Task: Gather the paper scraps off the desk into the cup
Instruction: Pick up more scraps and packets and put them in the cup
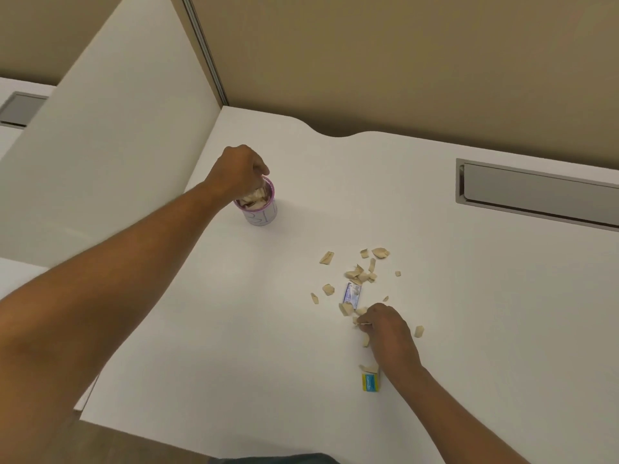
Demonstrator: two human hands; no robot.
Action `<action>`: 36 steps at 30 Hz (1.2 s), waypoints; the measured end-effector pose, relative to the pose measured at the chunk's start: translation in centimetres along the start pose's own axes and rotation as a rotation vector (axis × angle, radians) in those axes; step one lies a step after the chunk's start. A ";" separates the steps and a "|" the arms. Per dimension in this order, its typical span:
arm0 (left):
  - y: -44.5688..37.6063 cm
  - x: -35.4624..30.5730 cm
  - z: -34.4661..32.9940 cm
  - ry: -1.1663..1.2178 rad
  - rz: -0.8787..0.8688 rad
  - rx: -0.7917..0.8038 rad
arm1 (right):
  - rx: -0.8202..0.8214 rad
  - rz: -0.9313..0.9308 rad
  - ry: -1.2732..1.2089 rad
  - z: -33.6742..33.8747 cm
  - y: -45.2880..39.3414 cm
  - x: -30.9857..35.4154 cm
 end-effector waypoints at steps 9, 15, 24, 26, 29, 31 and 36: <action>11.4 -2.3 -12.0 -0.002 -0.284 0.258 | 0.086 -0.240 -0.474 4.3 2.0 -1.9; 16.4 0.2 -21.1 -0.358 -0.385 0.500 | 0.181 -0.162 -0.627 9.0 1.5 5.2; 16.4 0.5 -21.9 -0.339 -0.404 0.494 | -0.036 0.323 -0.327 12.7 -5.3 28.2; 16.4 0.6 -22.1 -0.327 -0.405 0.472 | -0.073 0.359 -0.156 11.6 -7.1 31.6; 16.3 0.7 -22.4 -0.315 -0.397 0.472 | -0.056 0.389 0.064 9.4 -9.3 34.2; 16.2 0.8 -22.5 -0.310 -0.395 0.479 | -0.049 0.473 0.205 8.0 -9.8 35.1; 16.2 1.0 -22.9 -0.299 -0.406 0.461 | 0.015 0.523 0.455 5.0 -11.2 35.3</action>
Point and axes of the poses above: each hand's wrist, its own y-axis away from the middle knuckle, its own z-axis out of the back of the hand, x = y × z, the point moved 7 cm from there along -y, towards the middle knuckle, and after that the axes turned 15 degrees about -z, right-handed, at the moved point
